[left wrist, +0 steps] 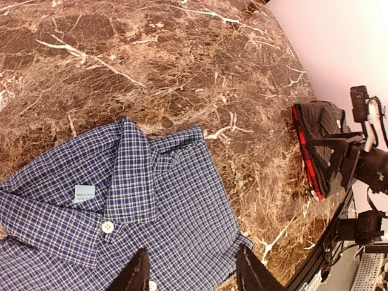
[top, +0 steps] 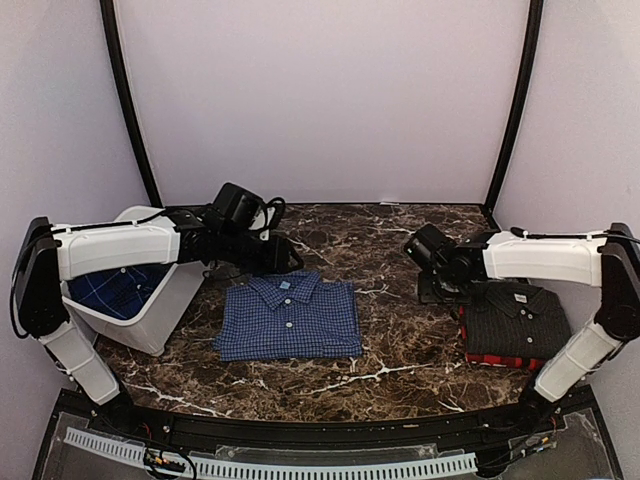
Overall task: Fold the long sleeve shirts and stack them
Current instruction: Move the square-folded shirt to the center of the board.
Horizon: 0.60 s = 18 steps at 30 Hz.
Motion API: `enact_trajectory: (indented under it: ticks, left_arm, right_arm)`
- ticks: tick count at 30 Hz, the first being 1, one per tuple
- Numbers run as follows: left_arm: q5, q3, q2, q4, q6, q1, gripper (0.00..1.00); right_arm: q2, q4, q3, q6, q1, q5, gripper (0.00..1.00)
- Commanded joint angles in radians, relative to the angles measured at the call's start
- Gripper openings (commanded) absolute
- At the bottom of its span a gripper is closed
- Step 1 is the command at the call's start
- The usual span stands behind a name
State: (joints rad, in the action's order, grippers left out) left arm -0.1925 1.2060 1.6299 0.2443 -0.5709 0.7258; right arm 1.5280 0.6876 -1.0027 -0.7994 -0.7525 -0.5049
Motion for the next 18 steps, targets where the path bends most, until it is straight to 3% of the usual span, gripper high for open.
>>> enact_trajectory:
  ticks: [1, 13, 18]
  left_arm:
    - [-0.041, 0.007, -0.071, -0.007, 0.036, 0.001, 0.47]
    - [-0.047, -0.029, -0.123, 0.0, 0.051, 0.0, 0.47]
    - [-0.044, -0.043, -0.135, -0.008, 0.042, -0.001, 0.47]
  right_arm:
    - [0.022, 0.086, 0.029, 0.01, 0.089, -0.103, 0.68]
    - [0.167, -0.051, 0.016, 0.152, 0.261, -0.087, 0.62]
    - [0.245, -0.097, 0.004, 0.194, 0.312, -0.071, 0.54]
